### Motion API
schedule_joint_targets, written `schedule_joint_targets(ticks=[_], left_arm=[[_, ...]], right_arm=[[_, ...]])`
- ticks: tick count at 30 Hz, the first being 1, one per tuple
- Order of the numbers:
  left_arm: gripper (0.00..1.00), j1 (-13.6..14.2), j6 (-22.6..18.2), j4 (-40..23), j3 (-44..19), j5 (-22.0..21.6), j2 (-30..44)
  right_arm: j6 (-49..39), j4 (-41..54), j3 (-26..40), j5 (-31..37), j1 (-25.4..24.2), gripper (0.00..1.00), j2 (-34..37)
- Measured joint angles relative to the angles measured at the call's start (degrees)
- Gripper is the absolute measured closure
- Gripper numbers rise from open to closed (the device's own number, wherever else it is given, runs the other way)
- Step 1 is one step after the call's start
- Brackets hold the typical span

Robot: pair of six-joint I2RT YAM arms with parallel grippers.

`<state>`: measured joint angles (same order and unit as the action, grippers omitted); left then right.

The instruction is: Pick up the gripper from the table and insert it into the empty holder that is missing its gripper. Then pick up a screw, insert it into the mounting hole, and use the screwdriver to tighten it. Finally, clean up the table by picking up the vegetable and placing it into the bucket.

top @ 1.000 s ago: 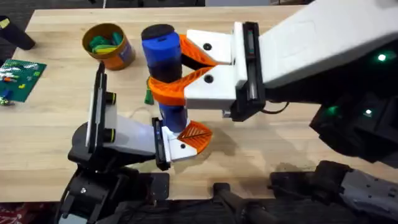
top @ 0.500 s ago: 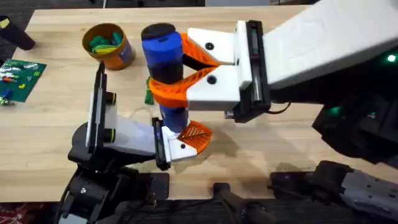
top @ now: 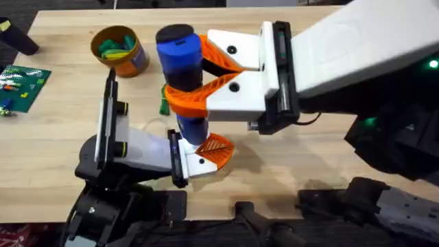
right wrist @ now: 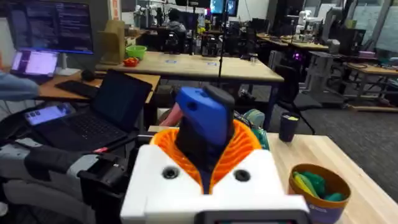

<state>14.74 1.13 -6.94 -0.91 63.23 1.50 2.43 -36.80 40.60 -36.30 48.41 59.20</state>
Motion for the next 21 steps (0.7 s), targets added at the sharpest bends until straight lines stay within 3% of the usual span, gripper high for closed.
schedule_joint_targets(ticks=[21], left_arm=[[0.994, 0.00, 0.02, -0.02, 0.00, 0.02, 0.00]], right_arm=[[-0.32, 1.98, 0.00, -0.01, -0.49, 0.956, -0.57]])
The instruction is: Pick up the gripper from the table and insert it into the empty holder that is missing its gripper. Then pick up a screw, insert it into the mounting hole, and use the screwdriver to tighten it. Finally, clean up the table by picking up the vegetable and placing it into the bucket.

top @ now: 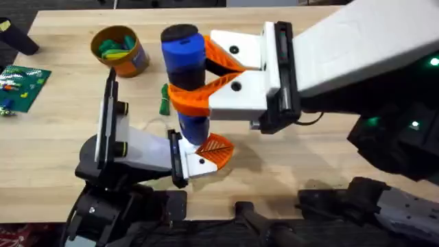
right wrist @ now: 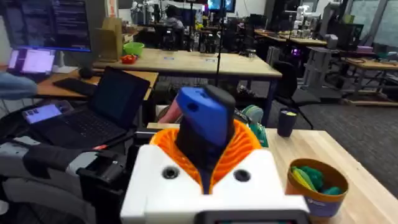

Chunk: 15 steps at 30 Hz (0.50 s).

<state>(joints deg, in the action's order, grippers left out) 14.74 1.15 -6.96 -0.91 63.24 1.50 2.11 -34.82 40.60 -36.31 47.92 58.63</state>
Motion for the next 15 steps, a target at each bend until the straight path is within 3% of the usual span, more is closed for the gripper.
schedule_joint_targets(ticks=[15], left_arm=[[0.994, 0.00, -0.02, 0.00, 0.00, 0.04, 0.00]], right_arm=[[-0.44, 1.03, 0.00, -0.94, 0.00, 0.956, -0.15]])
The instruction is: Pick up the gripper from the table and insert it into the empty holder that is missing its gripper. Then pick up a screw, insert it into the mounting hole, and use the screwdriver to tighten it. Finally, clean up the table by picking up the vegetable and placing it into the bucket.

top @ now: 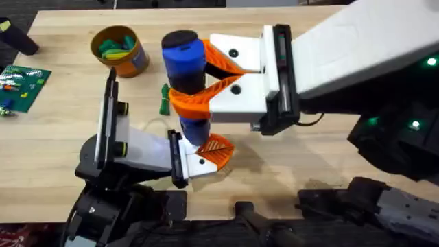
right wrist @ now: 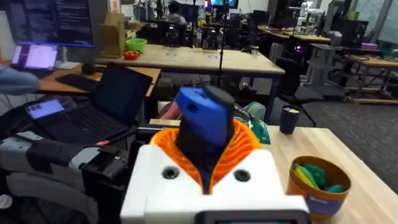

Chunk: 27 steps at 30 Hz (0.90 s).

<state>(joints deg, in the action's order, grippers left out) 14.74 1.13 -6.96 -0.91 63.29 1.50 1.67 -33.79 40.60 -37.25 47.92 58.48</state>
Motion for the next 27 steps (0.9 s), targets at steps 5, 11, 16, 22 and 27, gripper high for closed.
schedule_joint_targets(ticks=[5, 11, 16, 22, 27], left_arm=[[0.994, 0.01, 0.01, 0.00, 0.00, 0.09, 0.00], [0.994, 0.00, -0.06, 0.12, 0.00, 0.06, -0.02], [0.994, 0.00, -0.04, 0.03, 0.00, -0.04, 0.00], [0.994, 0.00, -0.04, 0.04, 0.00, -0.05, -0.02], [0.994, 0.00, -0.04, 0.04, 0.00, -0.05, 0.00]], right_arm=[[-0.07, 0.01, 0.00, -0.12, 0.00, 0.956, 0.00], [-0.21, -3.49, -0.78, -0.73, 0.00, 0.956, 0.06], [-0.18, -11.80, -1.32, -1.44, -0.68, 0.956, -0.07], [-0.18, -12.36, -0.96, -1.43, -2.09, 0.956, -1.03], [-0.19, -11.88, -0.96, -1.43, -2.10, 0.956, -1.03]])
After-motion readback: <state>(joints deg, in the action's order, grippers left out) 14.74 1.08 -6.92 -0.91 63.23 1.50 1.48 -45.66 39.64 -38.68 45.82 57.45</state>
